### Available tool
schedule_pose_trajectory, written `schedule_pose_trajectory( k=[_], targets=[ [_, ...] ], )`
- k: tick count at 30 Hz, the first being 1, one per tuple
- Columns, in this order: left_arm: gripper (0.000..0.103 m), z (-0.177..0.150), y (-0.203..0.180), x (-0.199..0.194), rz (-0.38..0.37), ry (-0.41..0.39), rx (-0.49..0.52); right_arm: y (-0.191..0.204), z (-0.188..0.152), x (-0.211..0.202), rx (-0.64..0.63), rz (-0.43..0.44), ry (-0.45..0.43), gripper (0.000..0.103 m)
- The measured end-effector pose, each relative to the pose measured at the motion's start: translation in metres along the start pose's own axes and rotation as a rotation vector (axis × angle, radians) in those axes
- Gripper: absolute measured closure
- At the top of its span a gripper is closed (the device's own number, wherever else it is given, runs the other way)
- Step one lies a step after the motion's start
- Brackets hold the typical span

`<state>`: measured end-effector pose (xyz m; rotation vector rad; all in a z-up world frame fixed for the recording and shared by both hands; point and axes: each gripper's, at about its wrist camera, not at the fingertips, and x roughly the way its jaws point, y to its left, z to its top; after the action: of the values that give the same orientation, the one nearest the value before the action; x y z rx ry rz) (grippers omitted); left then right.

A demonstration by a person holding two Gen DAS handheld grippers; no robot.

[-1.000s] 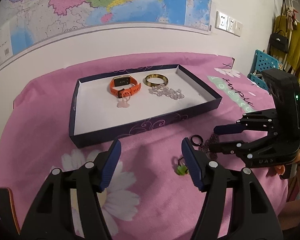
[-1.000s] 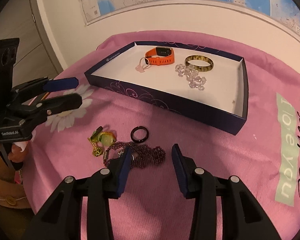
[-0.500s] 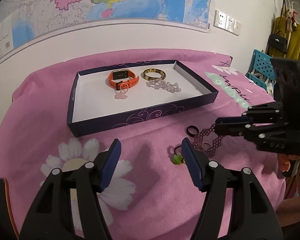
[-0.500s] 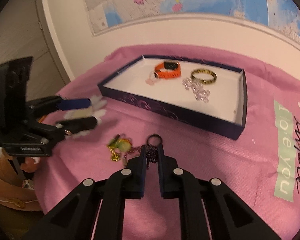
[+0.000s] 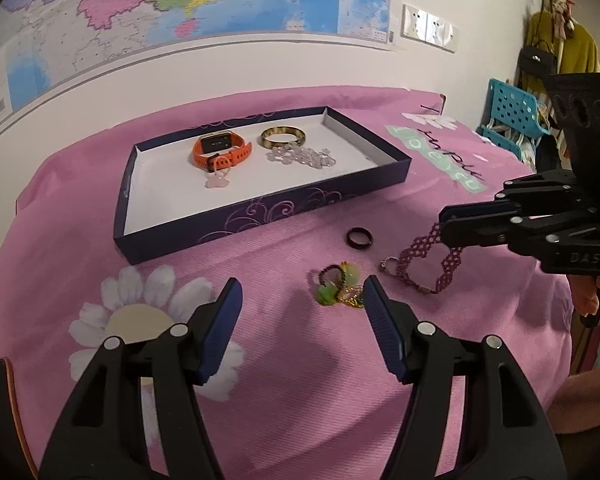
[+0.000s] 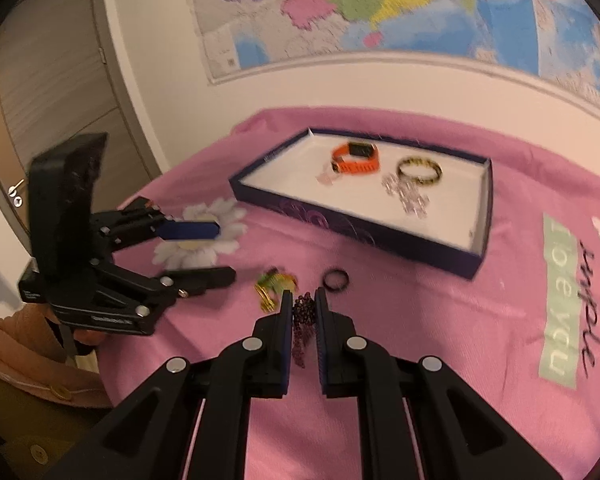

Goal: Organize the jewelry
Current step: 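Lower the right tool onto the dark red beaded strand while the left tool approaches the gold-green keychain, then grasp the gold-green keychain with the left tool while the right tool closes on the red strand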

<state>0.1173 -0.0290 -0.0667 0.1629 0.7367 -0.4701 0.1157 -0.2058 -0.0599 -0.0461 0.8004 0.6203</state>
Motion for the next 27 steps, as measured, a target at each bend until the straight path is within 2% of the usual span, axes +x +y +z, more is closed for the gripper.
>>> schedule_pose_trajectory(
  k=[8,13,16,23,27],
  targets=[
    [0.043,0.000,-0.004,0.007,-0.014,0.023,0.007,-0.012,-0.016,0.007,0.043,-0.035,0.042,0.089],
    [0.044,-0.001,-0.012,0.010,-0.024,0.035,0.031,-0.013,-0.021,0.013,0.064,-0.023,0.050,0.065],
    [0.046,-0.001,-0.015,0.012,-0.032,0.042,0.037,-0.008,-0.021,0.015,0.057,-0.012,0.051,0.054],
    [0.050,0.000,-0.018,0.019,-0.043,0.067,0.045,0.005,-0.023,0.025,-0.010,-0.061,0.081,0.049],
    [0.057,0.001,-0.014,0.023,-0.031,0.079,0.033,0.005,-0.024,0.026,-0.013,-0.071,0.084,0.049]
  ],
)
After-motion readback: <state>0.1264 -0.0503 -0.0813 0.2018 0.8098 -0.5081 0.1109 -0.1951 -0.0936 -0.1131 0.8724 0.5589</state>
